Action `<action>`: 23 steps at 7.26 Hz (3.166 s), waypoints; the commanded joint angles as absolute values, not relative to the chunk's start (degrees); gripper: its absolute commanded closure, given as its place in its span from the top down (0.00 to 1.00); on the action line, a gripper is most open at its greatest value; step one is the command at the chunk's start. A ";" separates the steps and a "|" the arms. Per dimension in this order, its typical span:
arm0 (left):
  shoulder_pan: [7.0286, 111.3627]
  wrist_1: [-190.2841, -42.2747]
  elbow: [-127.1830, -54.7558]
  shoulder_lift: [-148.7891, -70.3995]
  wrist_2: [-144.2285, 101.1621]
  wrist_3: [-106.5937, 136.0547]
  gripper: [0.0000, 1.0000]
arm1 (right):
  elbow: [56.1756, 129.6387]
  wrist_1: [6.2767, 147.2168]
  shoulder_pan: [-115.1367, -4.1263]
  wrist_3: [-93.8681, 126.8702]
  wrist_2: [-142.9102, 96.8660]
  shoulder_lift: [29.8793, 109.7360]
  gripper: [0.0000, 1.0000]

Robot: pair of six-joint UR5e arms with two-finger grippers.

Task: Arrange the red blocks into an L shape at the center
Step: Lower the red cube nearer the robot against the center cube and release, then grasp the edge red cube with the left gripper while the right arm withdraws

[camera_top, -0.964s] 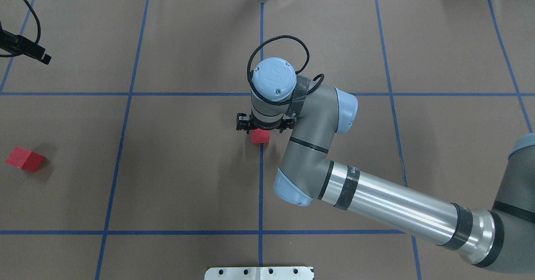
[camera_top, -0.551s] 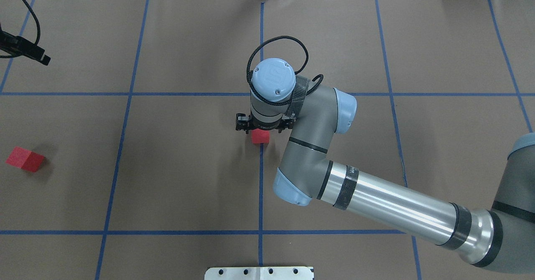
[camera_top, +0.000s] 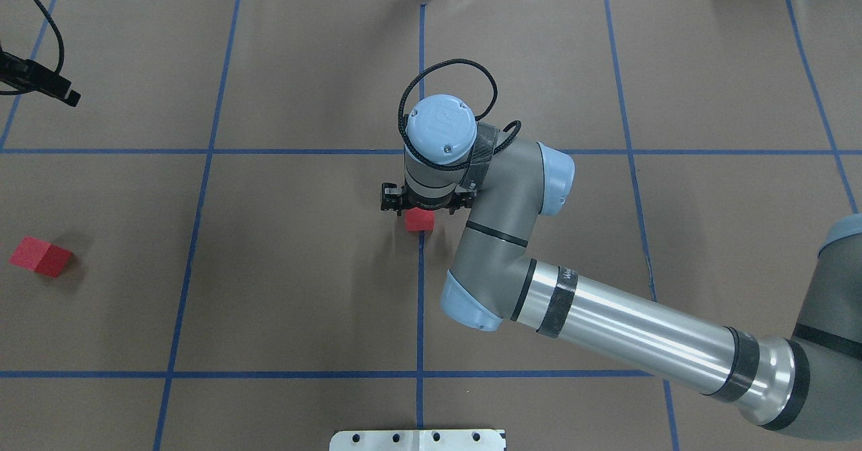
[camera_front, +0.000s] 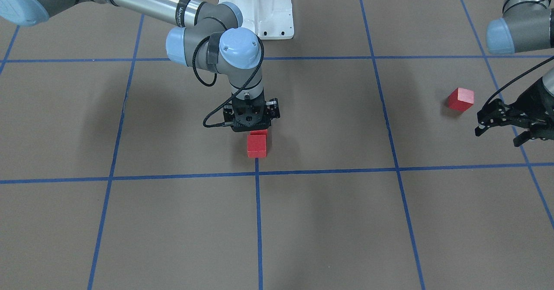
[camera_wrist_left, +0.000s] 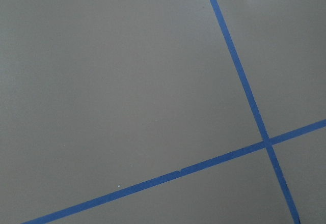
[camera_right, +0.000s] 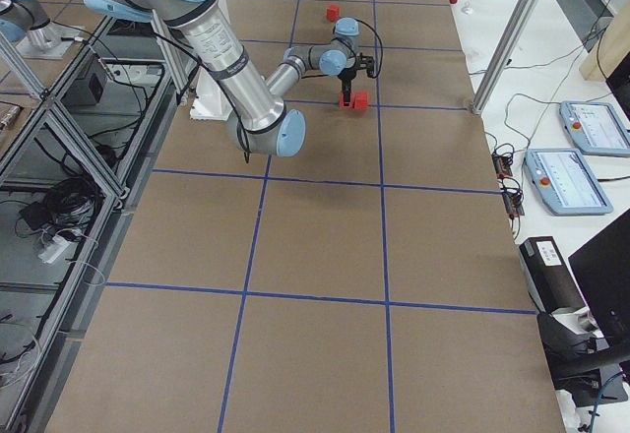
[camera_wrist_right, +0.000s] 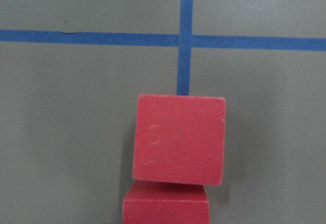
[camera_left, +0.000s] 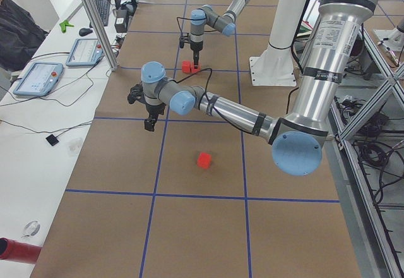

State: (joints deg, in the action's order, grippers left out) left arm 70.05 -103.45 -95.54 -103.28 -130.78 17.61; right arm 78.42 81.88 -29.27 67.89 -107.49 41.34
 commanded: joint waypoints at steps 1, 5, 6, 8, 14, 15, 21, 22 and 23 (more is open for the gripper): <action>70.05 -103.45 -95.54 -103.27 -130.78 17.58 0.99 | 78.40 81.83 -29.27 68.73 -107.49 41.31 0.58; 70.05 -103.45 -95.54 -103.27 -130.78 17.58 0.99 | 78.40 80.16 -29.36 68.20 -107.49 41.75 0.59; 70.05 -103.36 -95.54 -103.27 -130.78 17.67 0.99 | 78.40 80.07 -29.36 68.20 -107.49 41.75 0.84; 70.05 -103.36 -95.54 -103.27 -130.78 17.67 0.99 | 78.40 80.07 -29.36 68.73 -107.49 41.75 0.98; 70.40 -103.71 -99.82 -96.79 -130.43 19.24 1.00 | 79.28 80.86 -36.36 66.98 -111.07 41.92 0.99; 70.14 -105.45 -101.24 -93.29 -129.91 20.90 1.00 | 80.23 80.77 -39.17 64.36 -111.79 43.75 0.99; 53.84 -134.35 -100.63 -77.01 -116.40 36.78 1.00 | 83.76 80.42 -49.04 55.55 -117.95 50.97 0.99; 50.66 -136.91 -100.63 -74.99 -113.06 37.52 1.00 | 83.76 80.42 -49.04 55.55 -117.86 51.24 0.99; 50.02 -137.02 -100.63 -74.71 -112.94 37.27 1.00 | 83.76 80.42 -49.04 55.55 -117.77 51.15 0.99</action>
State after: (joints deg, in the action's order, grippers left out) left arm 52.58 -135.39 -100.63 -75.96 -114.92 36.48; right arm 83.75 80.43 -48.93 55.68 -117.84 51.04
